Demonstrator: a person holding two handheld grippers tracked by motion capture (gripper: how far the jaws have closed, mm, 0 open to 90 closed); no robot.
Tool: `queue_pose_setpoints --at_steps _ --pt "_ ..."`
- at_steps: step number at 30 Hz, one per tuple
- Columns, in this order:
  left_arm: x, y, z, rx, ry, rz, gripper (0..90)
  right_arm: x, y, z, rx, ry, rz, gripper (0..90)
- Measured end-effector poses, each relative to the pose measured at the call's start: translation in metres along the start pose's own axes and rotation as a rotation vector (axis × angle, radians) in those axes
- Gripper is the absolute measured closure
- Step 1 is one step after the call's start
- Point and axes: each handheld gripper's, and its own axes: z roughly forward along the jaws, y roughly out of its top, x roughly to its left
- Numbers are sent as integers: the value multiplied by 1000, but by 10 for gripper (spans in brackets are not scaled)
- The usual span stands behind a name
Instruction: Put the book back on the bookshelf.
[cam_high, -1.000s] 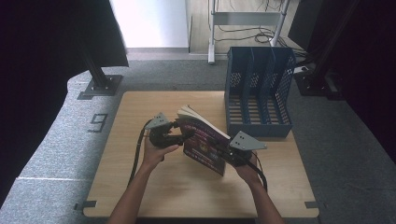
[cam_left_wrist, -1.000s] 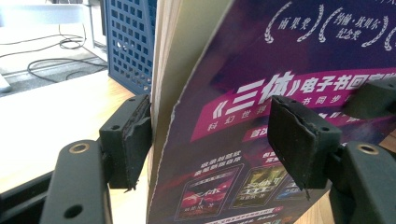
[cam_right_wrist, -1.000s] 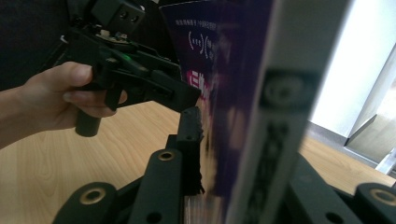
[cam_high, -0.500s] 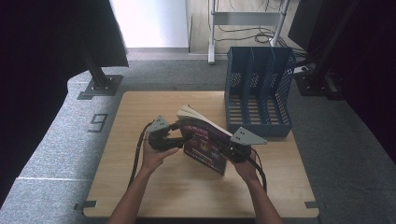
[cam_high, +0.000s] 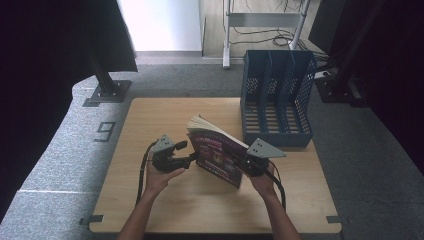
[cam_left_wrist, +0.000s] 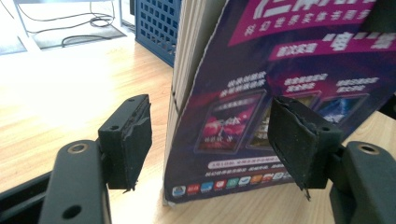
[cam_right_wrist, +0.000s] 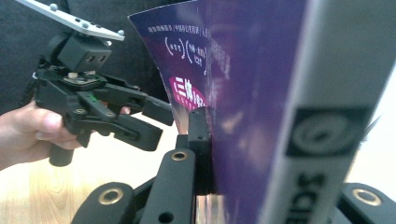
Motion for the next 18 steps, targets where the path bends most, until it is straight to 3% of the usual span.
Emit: queue_pose_setpoints --at_steps 12,18 --pt "4 -10 -6 10 11 -14 311 2 3 4 15 -71 26 816" --pt "0 -9 -7 12 13 0 310 -4 8 6 17 -106 87 817"
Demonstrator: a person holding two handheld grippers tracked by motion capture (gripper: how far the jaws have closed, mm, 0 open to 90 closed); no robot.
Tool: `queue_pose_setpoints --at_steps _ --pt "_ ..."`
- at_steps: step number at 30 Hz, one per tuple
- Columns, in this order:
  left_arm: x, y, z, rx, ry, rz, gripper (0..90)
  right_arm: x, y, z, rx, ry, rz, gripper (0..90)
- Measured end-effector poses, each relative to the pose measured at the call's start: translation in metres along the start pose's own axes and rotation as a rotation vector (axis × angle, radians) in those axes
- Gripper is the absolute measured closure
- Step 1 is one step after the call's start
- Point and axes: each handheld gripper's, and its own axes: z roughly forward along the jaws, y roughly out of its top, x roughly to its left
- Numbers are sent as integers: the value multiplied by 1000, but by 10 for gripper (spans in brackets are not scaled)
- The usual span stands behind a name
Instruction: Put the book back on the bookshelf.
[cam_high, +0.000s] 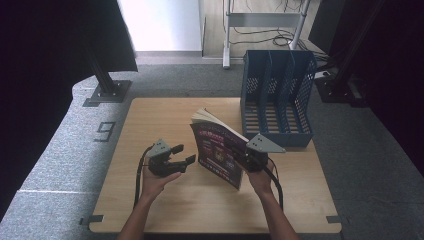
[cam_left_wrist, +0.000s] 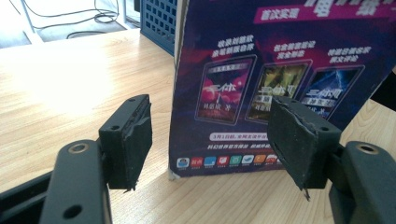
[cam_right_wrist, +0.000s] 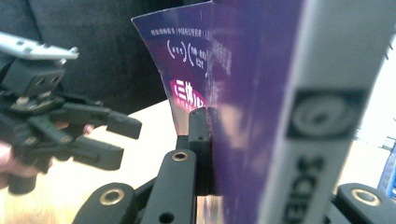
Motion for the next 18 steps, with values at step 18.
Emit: queue_pose_setpoints --at_steps 18 --pt "-3 -4 1 4 8 -9 317 -1 22 -15 -63 -35 -4 818"
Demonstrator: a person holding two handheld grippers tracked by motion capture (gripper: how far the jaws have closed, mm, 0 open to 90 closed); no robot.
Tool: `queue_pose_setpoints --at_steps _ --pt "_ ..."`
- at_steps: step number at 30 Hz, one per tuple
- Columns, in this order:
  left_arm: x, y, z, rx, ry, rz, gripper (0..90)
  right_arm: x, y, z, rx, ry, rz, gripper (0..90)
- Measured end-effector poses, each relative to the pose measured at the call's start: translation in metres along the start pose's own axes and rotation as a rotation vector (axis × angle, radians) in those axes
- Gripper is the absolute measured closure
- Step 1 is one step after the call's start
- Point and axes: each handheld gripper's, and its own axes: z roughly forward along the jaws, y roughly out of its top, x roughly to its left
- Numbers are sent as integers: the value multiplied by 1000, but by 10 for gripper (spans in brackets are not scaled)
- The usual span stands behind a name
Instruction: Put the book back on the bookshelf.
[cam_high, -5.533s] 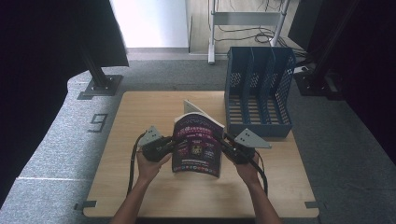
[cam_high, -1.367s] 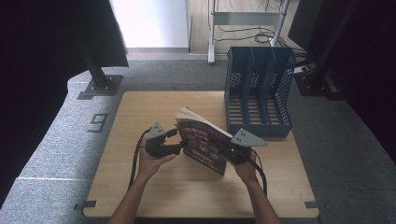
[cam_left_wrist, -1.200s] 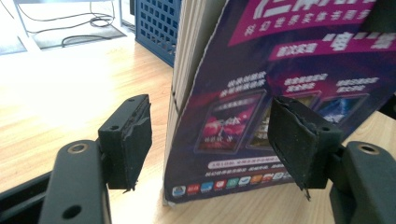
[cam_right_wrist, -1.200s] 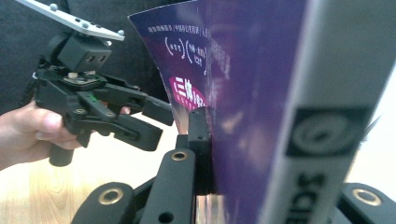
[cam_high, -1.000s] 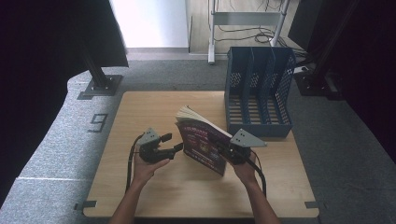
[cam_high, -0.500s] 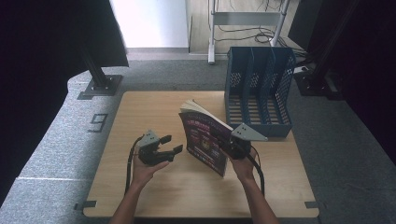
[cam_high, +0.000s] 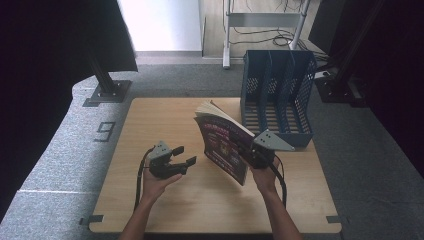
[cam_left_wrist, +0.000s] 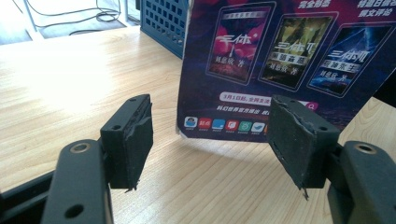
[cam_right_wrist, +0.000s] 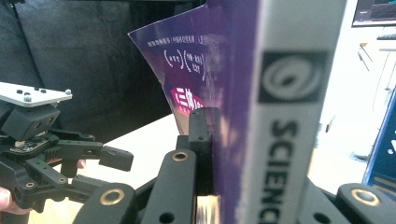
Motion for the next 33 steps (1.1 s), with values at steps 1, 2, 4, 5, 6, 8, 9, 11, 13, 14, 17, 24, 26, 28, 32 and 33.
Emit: queue_pose_setpoints --at_steps 1,2,4,5,6,8,9,11,13,14,17,24,26,28,32,33 --pt "0 0 0 1 0 -2 317 0 1 0 1 0 -1 818" --pt "1 -1 0 3 -1 -3 317 -1 1 -1 -1 -1 -1 818" --pt "1 -1 1 5 0 -5 317 -1 2 -1 -2 -4 3 818" --pt "1 -1 1 4 -1 -5 318 -2 3 -1 -5 -6 4 818" --pt "0 -2 1 5 0 -6 318 -2 3 -1 -5 -8 2 819" --pt "0 -2 2 6 -2 -5 318 -2 5 -1 -7 -13 5 818" --pt "-1 -2 2 8 -2 -5 318 -2 7 -1 -11 -16 3 818" --pt "-1 -3 2 13 -3 -5 318 -3 10 -1 -17 -21 10 819" --pt "0 -3 2 13 -5 -7 317 -4 13 -2 -22 -23 13 818" --pt "0 -3 2 13 -4 -8 317 -5 15 -2 -24 -24 12 818" --pt "1 -3 2 8 -5 -15 317 -6 20 -3 -30 -26 6 819" --pt "2 -4 3 10 -10 -26 317 -9 28 -5 -47 -42 3 819" --pt "2 -4 3 11 -10 -26 317 -9 30 -4 -46 -45 -1 819" --pt "2 -4 3 13 -11 -28 317 -10 32 -4 -46 -46 -8 819" --pt "3 -5 3 11 -11 -33 318 -11 37 -4 -54 -49 -10 819" --pt "3 -5 3 9 -10 -33 319 -11 38 -4 -56 -50 -9 818"
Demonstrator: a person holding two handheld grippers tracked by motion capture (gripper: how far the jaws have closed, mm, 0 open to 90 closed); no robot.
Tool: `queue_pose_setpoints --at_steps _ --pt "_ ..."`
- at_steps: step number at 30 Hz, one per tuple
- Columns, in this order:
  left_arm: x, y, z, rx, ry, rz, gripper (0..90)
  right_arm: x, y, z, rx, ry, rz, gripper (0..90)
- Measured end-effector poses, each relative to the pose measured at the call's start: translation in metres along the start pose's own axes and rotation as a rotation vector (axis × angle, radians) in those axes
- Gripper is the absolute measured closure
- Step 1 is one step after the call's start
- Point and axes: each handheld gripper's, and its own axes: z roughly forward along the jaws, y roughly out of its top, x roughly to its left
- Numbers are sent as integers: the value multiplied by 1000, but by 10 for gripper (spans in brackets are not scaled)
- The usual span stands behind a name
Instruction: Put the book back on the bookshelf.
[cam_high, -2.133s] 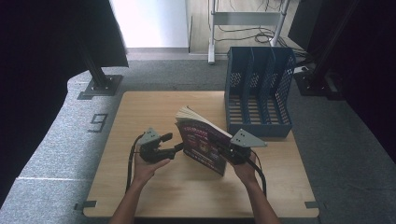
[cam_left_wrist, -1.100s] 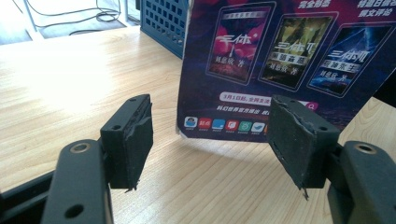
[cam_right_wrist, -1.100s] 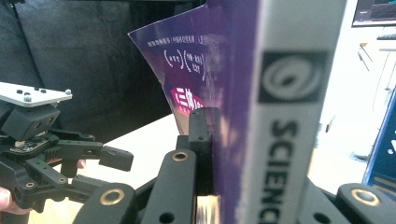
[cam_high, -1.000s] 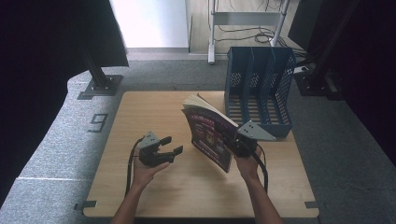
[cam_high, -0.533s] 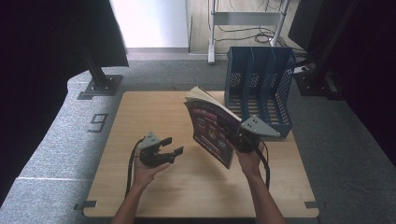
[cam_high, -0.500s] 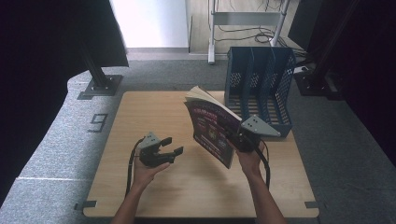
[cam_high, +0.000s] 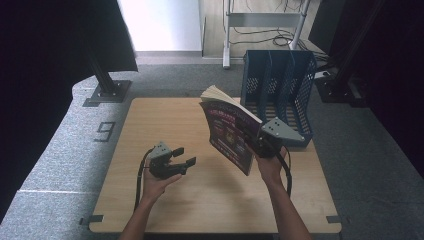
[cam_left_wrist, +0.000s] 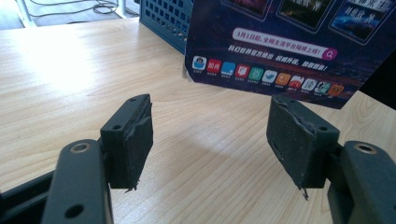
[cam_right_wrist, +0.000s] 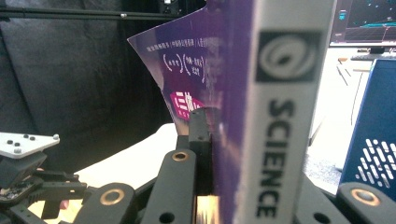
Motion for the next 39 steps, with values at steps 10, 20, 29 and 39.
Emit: queue_pose_setpoints --at_steps 10,20,29,39 --pt "1 0 -1 0 -2 -1 320 -3 9 -3 -20 -15 1 819" --pt "1 0 0 4 -3 -4 320 -11 18 -5 -41 -37 3 819" --pt "2 0 -1 3 -4 -9 318 -16 20 -6 -44 -52 9 819" --pt "3 0 -3 -5 3 -13 320 -25 22 -11 -58 -84 19 819"
